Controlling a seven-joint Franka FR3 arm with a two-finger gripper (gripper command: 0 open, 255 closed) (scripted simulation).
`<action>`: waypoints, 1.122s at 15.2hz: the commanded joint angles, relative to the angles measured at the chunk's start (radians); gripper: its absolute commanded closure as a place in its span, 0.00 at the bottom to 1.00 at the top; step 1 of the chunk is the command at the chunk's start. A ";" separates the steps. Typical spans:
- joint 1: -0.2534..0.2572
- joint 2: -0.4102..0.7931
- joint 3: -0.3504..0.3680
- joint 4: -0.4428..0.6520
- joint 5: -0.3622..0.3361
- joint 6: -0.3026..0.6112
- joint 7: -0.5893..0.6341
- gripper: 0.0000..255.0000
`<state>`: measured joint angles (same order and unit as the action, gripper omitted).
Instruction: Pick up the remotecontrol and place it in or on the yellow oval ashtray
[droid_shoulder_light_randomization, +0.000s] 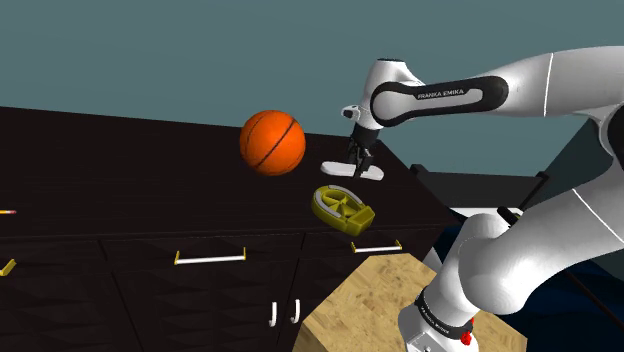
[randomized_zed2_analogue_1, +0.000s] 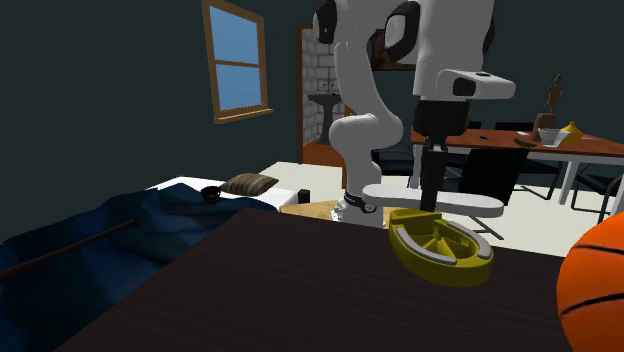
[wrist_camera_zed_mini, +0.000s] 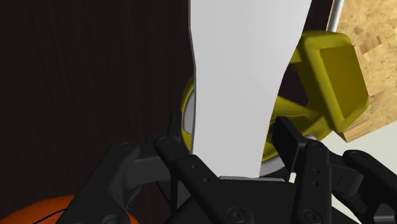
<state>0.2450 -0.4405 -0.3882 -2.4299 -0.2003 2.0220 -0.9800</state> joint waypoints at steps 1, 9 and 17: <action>0.007 -0.053 0.041 -0.044 0.000 -0.013 0.053 1.00; 0.023 -0.094 0.091 -0.151 0.007 0.046 0.127 1.00; 0.022 -0.039 0.072 -0.223 -0.002 0.172 0.128 1.00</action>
<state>0.2671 -0.4892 -0.3131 -2.6433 -0.2012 2.1742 -0.8523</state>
